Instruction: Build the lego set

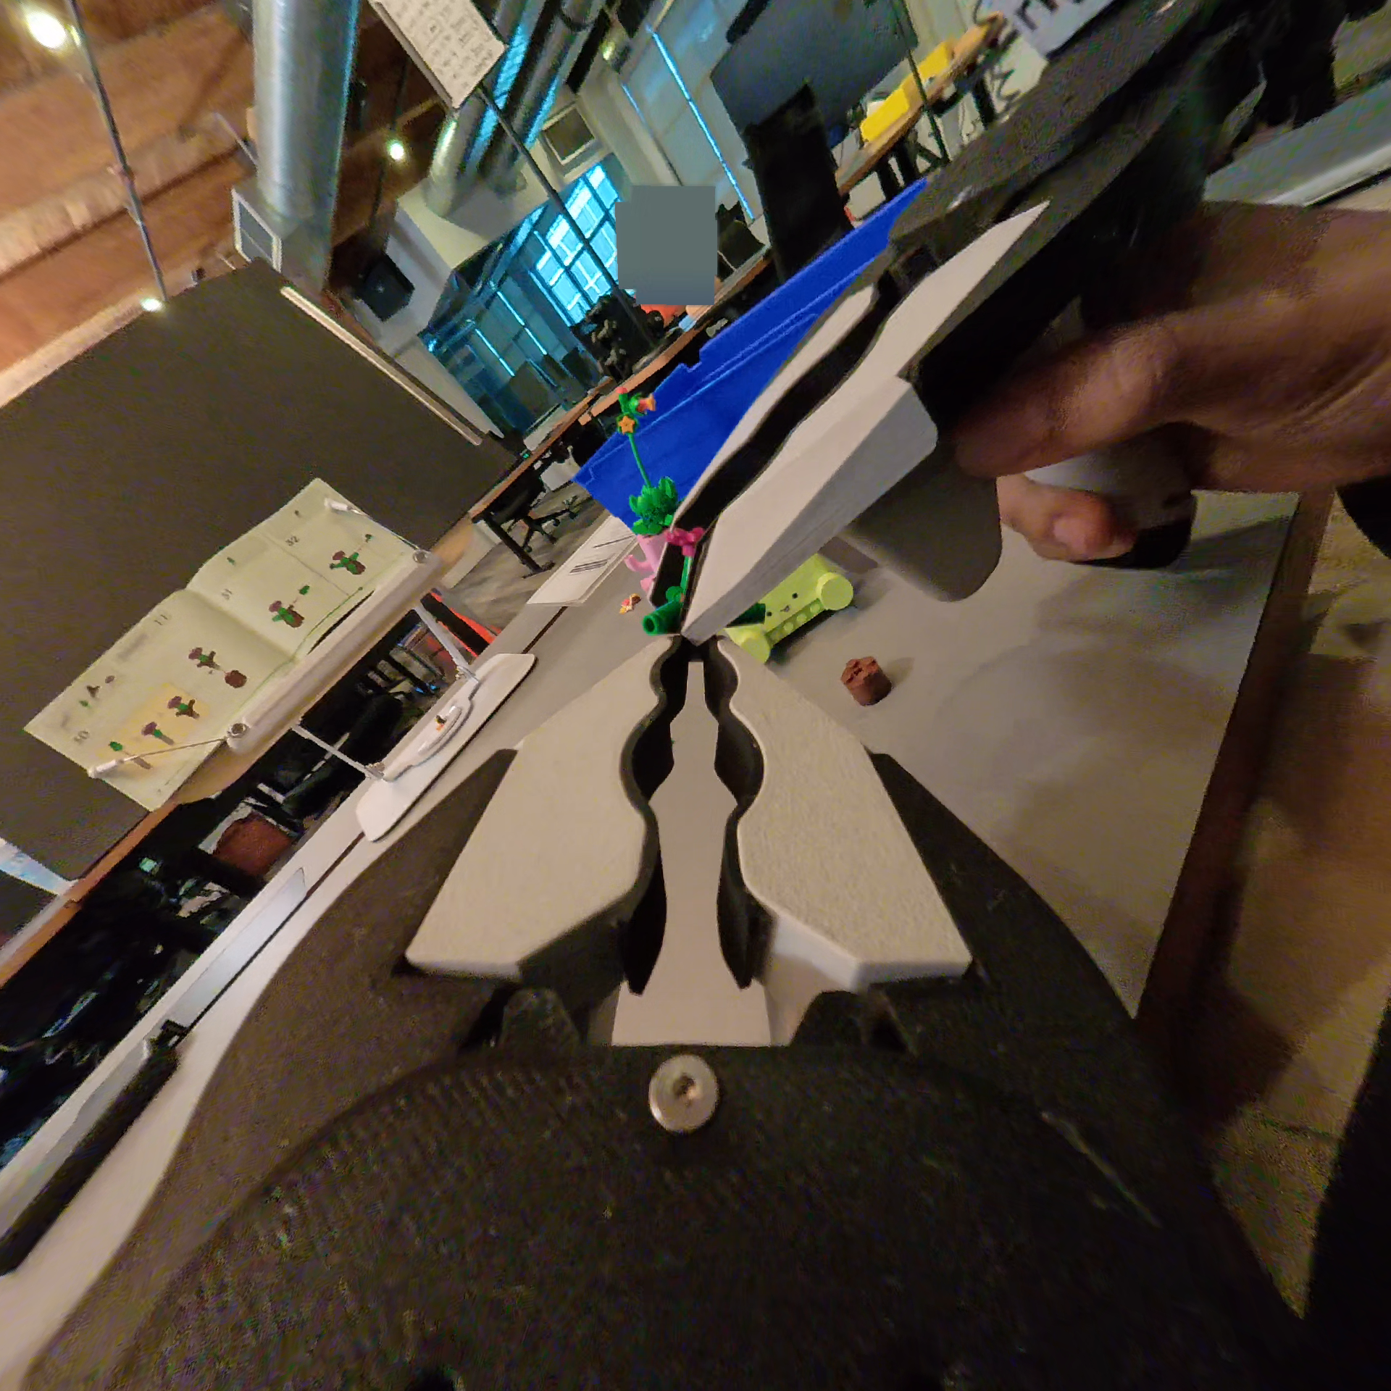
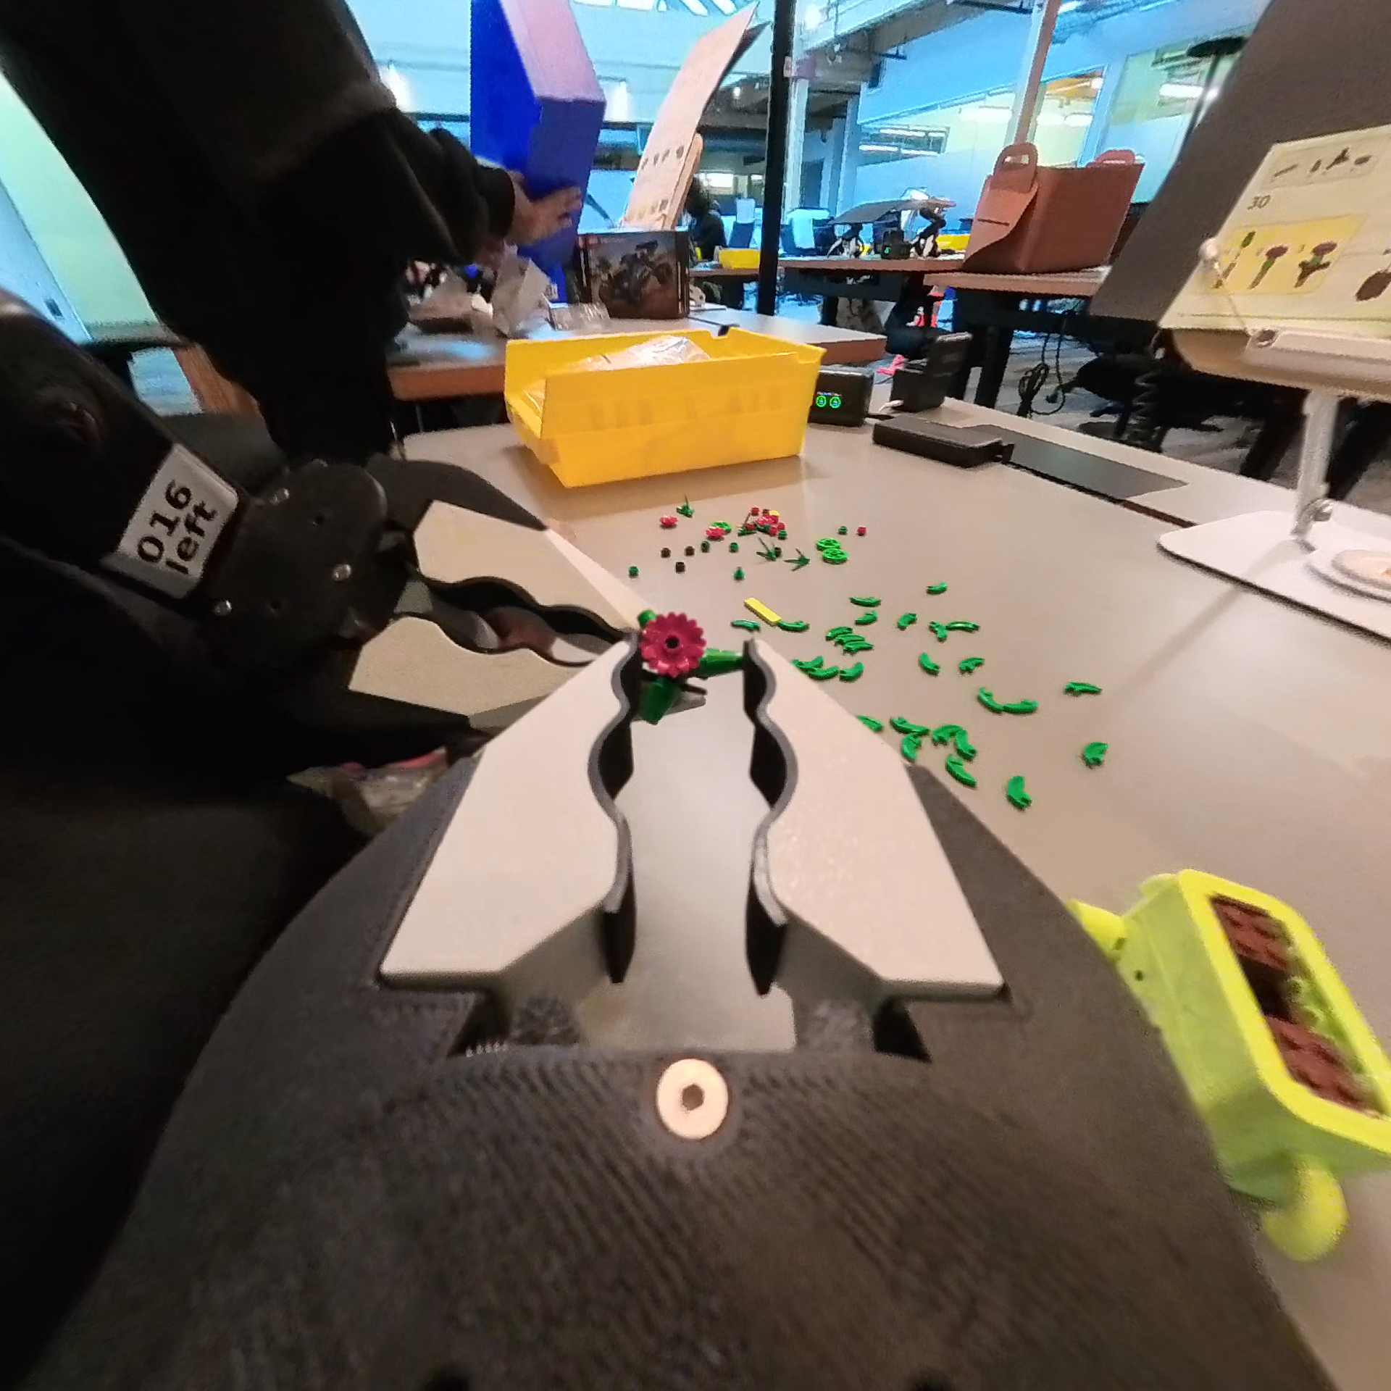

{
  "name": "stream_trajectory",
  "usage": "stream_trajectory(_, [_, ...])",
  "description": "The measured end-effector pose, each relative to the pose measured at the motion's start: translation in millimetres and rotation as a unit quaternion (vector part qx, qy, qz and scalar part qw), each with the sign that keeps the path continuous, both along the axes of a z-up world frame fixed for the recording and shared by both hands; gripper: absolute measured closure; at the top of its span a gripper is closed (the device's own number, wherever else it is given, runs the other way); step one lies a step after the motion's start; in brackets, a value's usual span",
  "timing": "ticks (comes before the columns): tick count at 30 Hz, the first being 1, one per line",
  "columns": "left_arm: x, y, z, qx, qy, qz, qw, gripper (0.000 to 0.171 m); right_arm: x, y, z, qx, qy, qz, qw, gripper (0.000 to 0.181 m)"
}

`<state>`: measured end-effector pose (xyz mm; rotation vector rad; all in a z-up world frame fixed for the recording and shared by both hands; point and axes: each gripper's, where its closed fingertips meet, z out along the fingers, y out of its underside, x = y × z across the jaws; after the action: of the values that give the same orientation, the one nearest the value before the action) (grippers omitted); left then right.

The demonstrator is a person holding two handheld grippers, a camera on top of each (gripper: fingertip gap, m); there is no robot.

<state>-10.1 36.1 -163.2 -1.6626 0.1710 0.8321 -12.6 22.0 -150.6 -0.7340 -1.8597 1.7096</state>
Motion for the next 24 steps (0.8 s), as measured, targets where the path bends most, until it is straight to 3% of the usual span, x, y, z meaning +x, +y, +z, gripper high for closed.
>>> stream_trajectory(6, [1.7, 2.5, -5.9, -0.004, -0.015, -0.022, 1.0, 0.171, 1.6, 0.9, -2.7, 0.043, 0.051, 0.0, 0.998, 0.157])
stream_trajectory(24, [-0.2, 1.5, -3.8, 0.012, 0.003, -0.025, 1.0, 0.171, 0.1, -1.0, -5.2, -0.034, -0.019, 0.06, 0.997, 0.152])
